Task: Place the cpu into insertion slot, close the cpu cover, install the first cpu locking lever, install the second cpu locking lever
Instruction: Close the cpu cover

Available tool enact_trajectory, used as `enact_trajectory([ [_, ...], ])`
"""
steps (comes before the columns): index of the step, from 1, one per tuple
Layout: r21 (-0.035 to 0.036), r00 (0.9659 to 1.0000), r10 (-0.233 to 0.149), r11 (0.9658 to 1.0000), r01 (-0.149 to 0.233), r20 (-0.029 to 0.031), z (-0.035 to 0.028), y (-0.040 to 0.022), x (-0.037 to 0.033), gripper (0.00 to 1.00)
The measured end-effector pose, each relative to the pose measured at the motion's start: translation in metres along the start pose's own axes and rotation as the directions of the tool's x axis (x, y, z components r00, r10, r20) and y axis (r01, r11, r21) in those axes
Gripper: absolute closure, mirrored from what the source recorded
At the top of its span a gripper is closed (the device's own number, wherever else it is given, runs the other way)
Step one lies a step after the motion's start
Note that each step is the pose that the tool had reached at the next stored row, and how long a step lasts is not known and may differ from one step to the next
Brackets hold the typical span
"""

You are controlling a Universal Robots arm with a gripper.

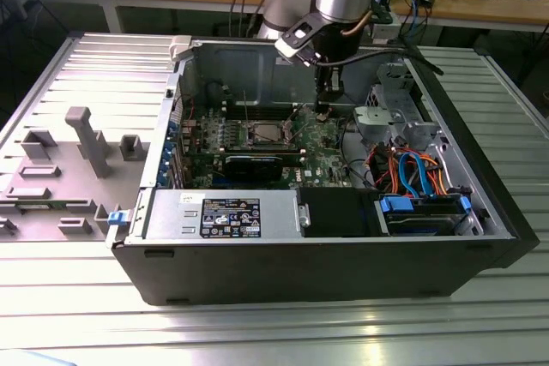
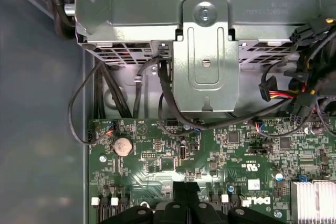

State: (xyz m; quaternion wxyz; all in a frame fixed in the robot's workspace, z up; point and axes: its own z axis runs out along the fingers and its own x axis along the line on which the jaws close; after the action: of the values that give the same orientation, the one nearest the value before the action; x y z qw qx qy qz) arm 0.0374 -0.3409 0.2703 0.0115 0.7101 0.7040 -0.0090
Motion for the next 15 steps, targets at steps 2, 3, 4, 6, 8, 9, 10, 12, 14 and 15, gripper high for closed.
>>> enact_trajectory([
  [2,0.0001,1.0,0.0,1.0,0.0,-0.0001,0.0027,0.0004,0.0004,0.89],
  [3,0.0002,1.0,0.0,1.0,0.0,-0.0001,0.0045,0.0006,0.0007,0.89],
  [4,0.0002,1.0,0.0,1.0,0.0,0.0001,0.0059,0.0007,0.0009,0.89],
  [6,0.0003,1.0,0.0,1.0,0.0,0.0001,0.0096,0.0009,0.0015,0.89],
  [8,0.0002,1.0,0.0,1.0,0.0,-0.0001,0.0122,0.0009,0.0022,0.89],
  [9,0.0002,1.0,0.0,1.0,0.0,-0.0006,0.0134,0.0009,0.0025,0.89],
  [10,0.0002,1.0,0.0,1.0,0.0,-0.0016,0.0145,0.0002,0.0029,0.89],
  [12,0.0003,1.0,0.0,1.0,0.0,-0.0035,0.0156,-0.0032,0.0032,0.89],
  [14,0.0001,0.9999,0.0,1.0,0.0,-0.0101,0.0161,-0.0118,0.0032,0.89],
  [15,0.0002,0.9999,0.0,1.0,0.0,-0.0119,0.0162,-0.015,0.0032,0.89],
])
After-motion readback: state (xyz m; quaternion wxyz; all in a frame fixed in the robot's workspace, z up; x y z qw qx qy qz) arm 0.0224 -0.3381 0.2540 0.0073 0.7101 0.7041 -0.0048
